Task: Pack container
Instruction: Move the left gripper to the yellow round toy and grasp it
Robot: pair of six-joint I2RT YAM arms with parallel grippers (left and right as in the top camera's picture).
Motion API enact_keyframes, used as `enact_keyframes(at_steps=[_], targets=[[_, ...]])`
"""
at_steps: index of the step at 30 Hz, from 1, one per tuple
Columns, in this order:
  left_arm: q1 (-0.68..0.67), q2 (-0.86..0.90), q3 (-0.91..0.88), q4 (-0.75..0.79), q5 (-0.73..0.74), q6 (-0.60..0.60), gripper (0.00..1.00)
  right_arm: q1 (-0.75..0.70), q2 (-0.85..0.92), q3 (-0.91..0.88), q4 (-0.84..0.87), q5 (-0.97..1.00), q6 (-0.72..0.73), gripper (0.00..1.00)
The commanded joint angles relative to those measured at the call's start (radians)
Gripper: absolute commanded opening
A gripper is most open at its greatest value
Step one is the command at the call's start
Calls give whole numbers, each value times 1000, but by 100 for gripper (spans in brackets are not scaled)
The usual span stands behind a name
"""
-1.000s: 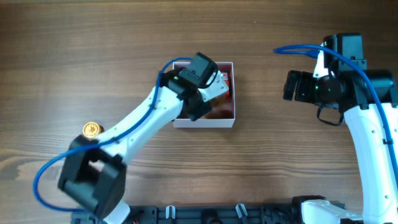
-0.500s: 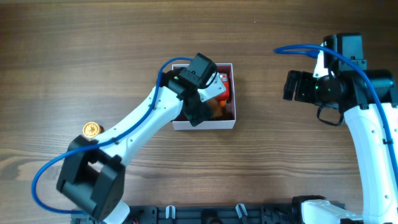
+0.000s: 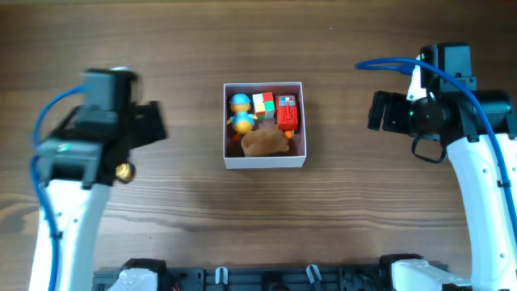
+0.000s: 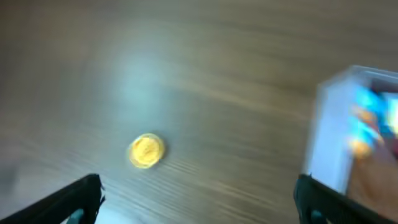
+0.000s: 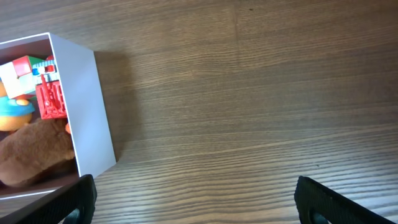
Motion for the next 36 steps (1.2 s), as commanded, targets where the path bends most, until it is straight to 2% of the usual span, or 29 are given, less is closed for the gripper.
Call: enact_keyframes(at_steps=[1,5,8,17,23,33,35,36], targets=[[267,29,-67,2,115,-214,100,-2,0,8,2,-12,-9,100],[429,103,-230,128,197,-213,100,-2,0,8,1,-12,-8,100],[443,195,-300,214,205,-202,100,-2,0,8,1,-13,-8,100],[441,528,-306,307,212,-201,100,-2,0,8,-1,-12,-8,100],[441,603,-306,351,219,-201,100,-2,0,8,-1,-12,-9,100],[441,607,-322,387,219,-202,99,-2,0,8,-2,-12,-8,100],[441,607,-322,385,220,-202,93,-2,0,8,-2,-12,-8,100],[441,607,-322,383,220,-202,86,-2,0,8,-3,-12,-8,100]])
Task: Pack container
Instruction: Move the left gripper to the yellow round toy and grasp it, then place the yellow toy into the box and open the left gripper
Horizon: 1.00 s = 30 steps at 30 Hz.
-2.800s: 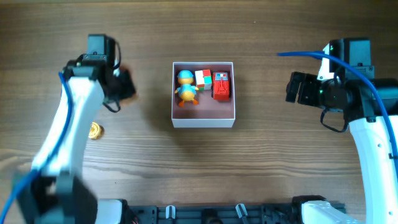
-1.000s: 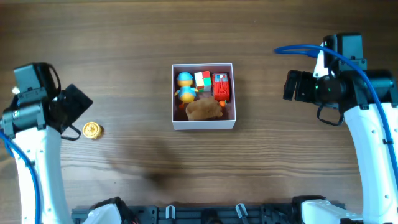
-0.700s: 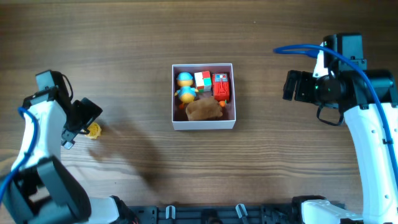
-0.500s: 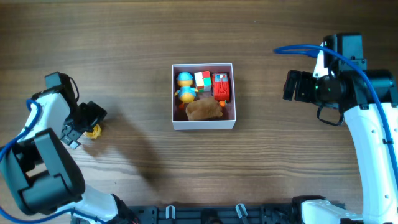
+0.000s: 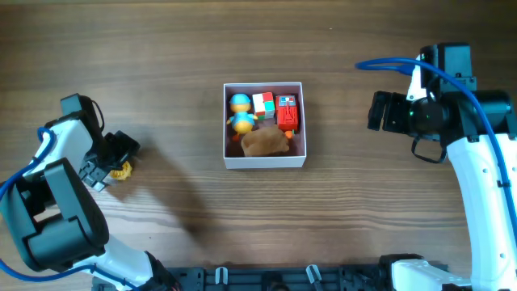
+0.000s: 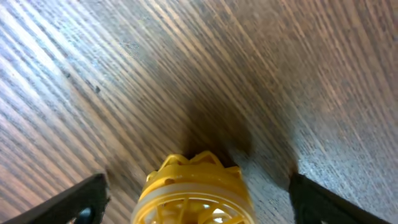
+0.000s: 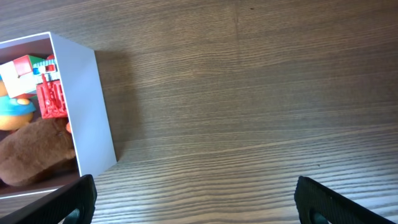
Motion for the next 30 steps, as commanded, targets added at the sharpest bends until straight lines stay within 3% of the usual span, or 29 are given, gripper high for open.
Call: enact_keyframes(at_steps=[1,5,8,13,17,23,25,30], targets=[[3,15,-16,-2,2,-12,80,-2,0,8,-2,-9,-9,100],[3,15,-16,-13,5,-12,69,-2,0,8,-2,-9,-8,99],[3,15,-16,-17,5,-12,49,-2,0,8,-2,-9,-8,100],[3,14,-16,-17,5,-12,34,-2,0,8,-1,-9,-9,100],[2,7,-6,-27,5,-14,7,-2,0,8,-1,-8,-8,100],[-117,-143,183,-178,13,-2,4,-2,0,8,-1,-9,-9,100],[-239,-230,259,-206,48,78,4,-2,0,8,1,-9,-8,100],[-693,-380,310,-98,101,558,4,-2,0,8,6,-9,-8,100]])
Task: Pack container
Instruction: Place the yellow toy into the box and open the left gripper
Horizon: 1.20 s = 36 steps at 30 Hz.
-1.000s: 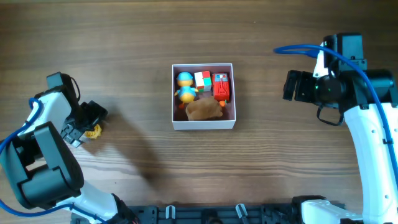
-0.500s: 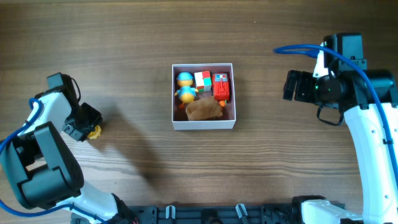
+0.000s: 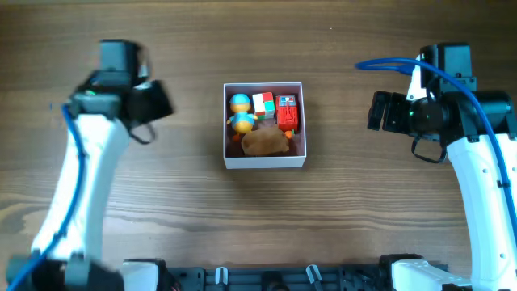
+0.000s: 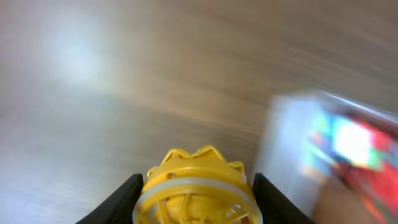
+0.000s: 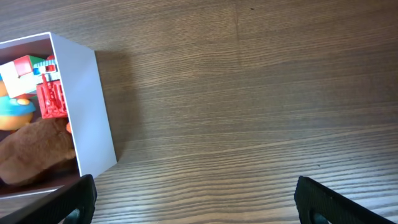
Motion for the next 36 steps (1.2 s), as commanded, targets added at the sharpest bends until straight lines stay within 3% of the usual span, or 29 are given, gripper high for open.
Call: enact_keyframes(at_steps=[1,3,6,13,15,20,24,29,33,34,36], targets=[[-314,-49,10,72,43,409,4,-2,0,8,5,-9,-9,100],[-431,-26,10,127,29,470,4,-2,0,8,5,-9,-9,100],[-578,71,10,241,-1,462,4,-2,0,8,5,-9,-8,100],[-632,301,10,245,0,428,4,-2,0,8,2,-8,-8,100],[-632,321,10,230,0,429,12,-2,0,8,2,-8,-5,100],[-632,323,10,227,1,429,59,-2,0,8,2,-2,-4,100],[-631,323,10,227,3,429,78,-2,0,8,2,-2,-4,100],[-631,286,12,227,-6,427,80,-2,0,8,2,-1,-4,100],[-611,134,12,166,-216,296,91,-2,0,8,3,-1,-5,100],[-575,65,12,107,-245,230,100,-2,0,8,5,-1,-5,100],[-486,-28,12,11,-245,126,100,-2,0,8,11,-1,-4,100]])
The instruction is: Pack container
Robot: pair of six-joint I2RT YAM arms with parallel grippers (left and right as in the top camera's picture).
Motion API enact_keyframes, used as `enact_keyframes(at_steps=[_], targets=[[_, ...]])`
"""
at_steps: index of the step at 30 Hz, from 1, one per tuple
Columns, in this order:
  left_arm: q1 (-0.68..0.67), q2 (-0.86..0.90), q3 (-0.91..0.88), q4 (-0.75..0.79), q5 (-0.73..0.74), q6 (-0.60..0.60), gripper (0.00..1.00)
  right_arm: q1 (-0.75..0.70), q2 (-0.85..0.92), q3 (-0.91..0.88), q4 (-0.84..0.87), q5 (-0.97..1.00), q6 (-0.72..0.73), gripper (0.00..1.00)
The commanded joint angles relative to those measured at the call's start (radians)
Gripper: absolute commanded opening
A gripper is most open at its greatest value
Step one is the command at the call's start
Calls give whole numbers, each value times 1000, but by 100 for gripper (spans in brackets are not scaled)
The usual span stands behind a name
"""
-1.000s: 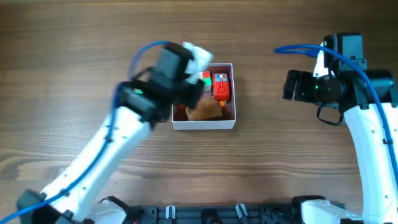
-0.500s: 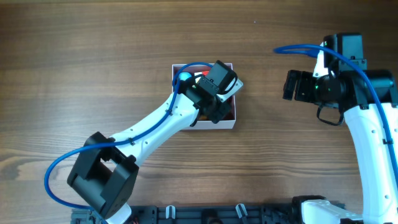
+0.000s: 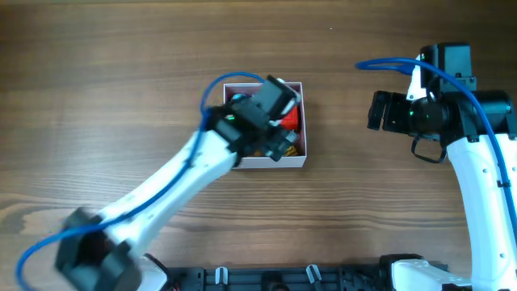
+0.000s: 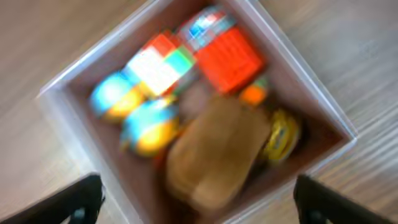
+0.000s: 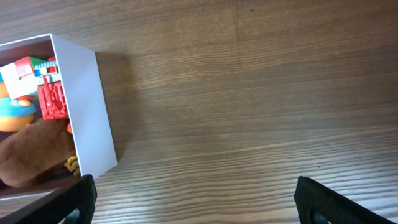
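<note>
The white box [image 3: 266, 162] sits mid-table, also in the left wrist view [image 4: 305, 70] and the right wrist view [image 5: 87, 106]. In it lie a brown plush [image 4: 214, 152], a red toy [image 4: 230, 59], a coloured cube [image 4: 158, 65] and a blue-and-yellow figure [image 4: 140, 118]. A yellow toothed cap [image 4: 283, 134] lies in the box corner beside the plush, also visible from the right [image 5: 71, 163]. My left gripper [image 4: 199, 205] hangs open over the box, covering much of it from overhead [image 3: 271, 125]. My right gripper [image 5: 196, 202] is open, well right of the box [image 3: 380, 111].
Bare wooden table [image 3: 388, 210] surrounds the box. A black rail [image 3: 266, 279] runs along the front edge. The left arm stretches diagonally from the front left to the box.
My left gripper was shut on the yellow cap left of the box. Now it is open above the box and the cap lies inside, by the plush. The right arm has not moved.
The yellow cap lay on the table at the left with my left gripper open above it. Then the open jaws stood around it. Then the gripper held it, lifted, near the box. Now the cap lies in the box and the gripper is open.
</note>
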Motion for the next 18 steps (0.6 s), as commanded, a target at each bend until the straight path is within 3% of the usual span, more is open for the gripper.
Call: enact_keyframes(at_steps=[1,6,10,14,18], targets=[[180,-190,7,-132,-82,-230,100,-2,0,8,12,-1,-5,100],[538,-324,6,-261,-32,-281,100,-2,58,8,27,-3,-5,99],[786,-337,-3,-267,149,-277,100,-2,181,8,48,-31,-5,99],[819,-339,-80,-232,155,-259,100,-2,240,8,63,-31,-5,100],[819,-381,-152,-192,179,-259,99,-2,183,7,43,-23,-5,100]])
